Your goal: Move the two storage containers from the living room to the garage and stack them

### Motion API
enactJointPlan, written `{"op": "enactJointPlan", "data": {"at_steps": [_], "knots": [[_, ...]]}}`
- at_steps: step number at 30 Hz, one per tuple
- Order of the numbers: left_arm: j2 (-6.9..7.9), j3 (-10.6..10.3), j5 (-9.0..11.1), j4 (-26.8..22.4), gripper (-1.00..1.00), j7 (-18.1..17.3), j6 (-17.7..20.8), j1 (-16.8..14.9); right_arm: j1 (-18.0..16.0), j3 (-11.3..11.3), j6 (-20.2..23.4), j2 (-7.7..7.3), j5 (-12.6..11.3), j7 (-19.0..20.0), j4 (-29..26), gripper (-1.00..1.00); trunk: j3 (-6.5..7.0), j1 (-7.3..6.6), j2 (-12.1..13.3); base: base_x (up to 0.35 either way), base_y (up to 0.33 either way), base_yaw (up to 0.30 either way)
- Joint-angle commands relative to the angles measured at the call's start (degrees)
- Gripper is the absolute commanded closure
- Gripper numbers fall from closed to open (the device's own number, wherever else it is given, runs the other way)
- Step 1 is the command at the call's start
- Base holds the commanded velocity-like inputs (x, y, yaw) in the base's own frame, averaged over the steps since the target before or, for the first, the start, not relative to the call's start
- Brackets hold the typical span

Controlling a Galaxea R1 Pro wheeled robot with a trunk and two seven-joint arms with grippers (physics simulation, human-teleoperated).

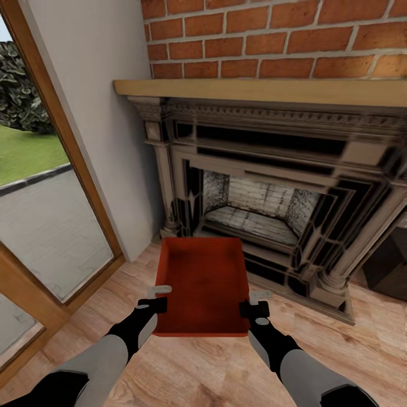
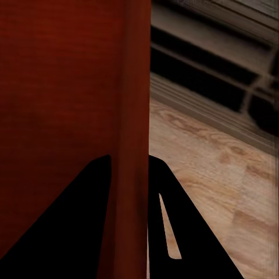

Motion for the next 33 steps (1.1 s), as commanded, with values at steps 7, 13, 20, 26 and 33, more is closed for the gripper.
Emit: {"op": "enactJointPlan", "data": {"at_steps": [7, 13, 20, 26, 33], "knots": [[1.08, 1.24, 0.68, -0.17, 1.0, 0.4, 0.36, -0.02, -0.05, -0.47, -0.14, -0.06, 0.03, -0.31, -0.09, 1.0, 0.56, 0.0, -0.03, 0.0, 0.0, -0.105], [1.07, 1.24, 0.68, -0.17, 1.0, 0.4, 0.36, -0.02, -0.05, -0.47, -0.14, -0.06, 0.03, -0.31, -0.09, 1.0, 1.09, 0.0, -0.03, 0.0, 0.0, -0.105], [1.08, 1.24, 0.68, -0.17, 1.0, 0.4, 0.36, -0.02, -0.05, -0.47, -0.14, -0.06, 0.03, -0.31, -0.09, 1.0, 1.7, 0.0, -0.03, 0.0, 0.0, -0.106], [1.09, 1.24, 0.68, -0.17, 1.0, 0.4, 0.35, -0.02, -0.05, -0.47, -0.14, -0.06, 0.03, -0.31, -0.09, 1.0, 2.22, 0.0, -0.03, 0.0, 0.0, -0.106], [1.1, 1.26, 0.68, -0.17, 1.0, 0.4, 0.36, -0.02, -0.05, -0.47, -0.15, -0.06, 0.03, -0.31, -0.09, 1.0, 2.83, 0.0, -0.03, 0.0, 0.0, -0.106]]}}
